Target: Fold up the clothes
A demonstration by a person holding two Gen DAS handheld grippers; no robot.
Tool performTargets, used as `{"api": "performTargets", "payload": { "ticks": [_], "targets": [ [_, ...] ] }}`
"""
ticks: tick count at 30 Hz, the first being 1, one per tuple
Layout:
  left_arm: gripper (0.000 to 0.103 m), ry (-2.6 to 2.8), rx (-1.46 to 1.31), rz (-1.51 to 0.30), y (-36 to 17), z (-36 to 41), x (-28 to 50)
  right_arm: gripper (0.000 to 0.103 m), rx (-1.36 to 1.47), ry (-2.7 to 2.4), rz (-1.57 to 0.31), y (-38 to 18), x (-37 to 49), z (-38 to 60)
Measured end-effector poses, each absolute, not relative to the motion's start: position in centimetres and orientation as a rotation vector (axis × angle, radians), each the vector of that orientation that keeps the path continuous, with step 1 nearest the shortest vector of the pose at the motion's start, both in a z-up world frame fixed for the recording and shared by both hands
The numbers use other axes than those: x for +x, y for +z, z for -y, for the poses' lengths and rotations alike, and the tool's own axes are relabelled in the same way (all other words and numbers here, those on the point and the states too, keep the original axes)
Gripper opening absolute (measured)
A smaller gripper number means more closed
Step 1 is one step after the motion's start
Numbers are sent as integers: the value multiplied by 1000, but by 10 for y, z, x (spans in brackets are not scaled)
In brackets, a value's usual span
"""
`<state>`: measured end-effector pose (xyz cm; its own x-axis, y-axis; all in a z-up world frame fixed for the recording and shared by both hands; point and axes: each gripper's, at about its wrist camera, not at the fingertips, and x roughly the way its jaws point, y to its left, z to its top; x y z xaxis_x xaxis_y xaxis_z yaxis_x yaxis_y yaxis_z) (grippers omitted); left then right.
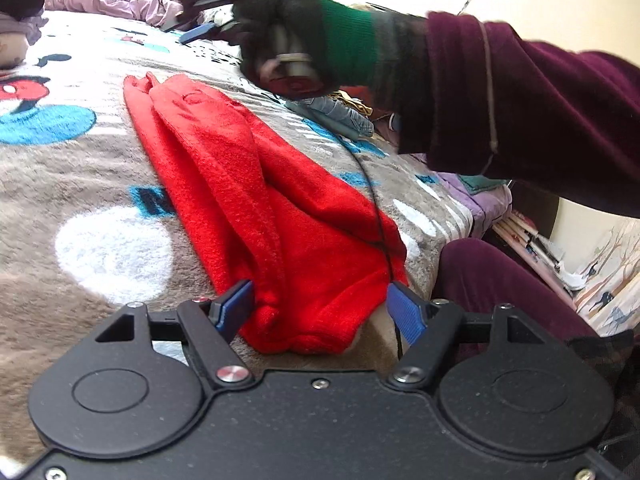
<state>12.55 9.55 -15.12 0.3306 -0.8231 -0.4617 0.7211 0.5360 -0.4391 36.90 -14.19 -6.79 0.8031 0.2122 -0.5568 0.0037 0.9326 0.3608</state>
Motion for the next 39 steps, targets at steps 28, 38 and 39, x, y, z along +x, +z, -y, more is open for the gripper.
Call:
{"api": "performTargets", "payload": {
  "ticks": [28, 38, 39],
  "targets": [
    [32, -705, -116, -614, -142, -61, 155, 28, 263, 280, -555, -141, 68, 216],
    [32, -689, -77, -609, -139, -48, 133, 30, 127, 317, -534, -141, 42, 208],
    [32, -692, -85, -601, -135, -49, 129, 30, 127, 318, -526, -139, 40, 209]
  ]
}}
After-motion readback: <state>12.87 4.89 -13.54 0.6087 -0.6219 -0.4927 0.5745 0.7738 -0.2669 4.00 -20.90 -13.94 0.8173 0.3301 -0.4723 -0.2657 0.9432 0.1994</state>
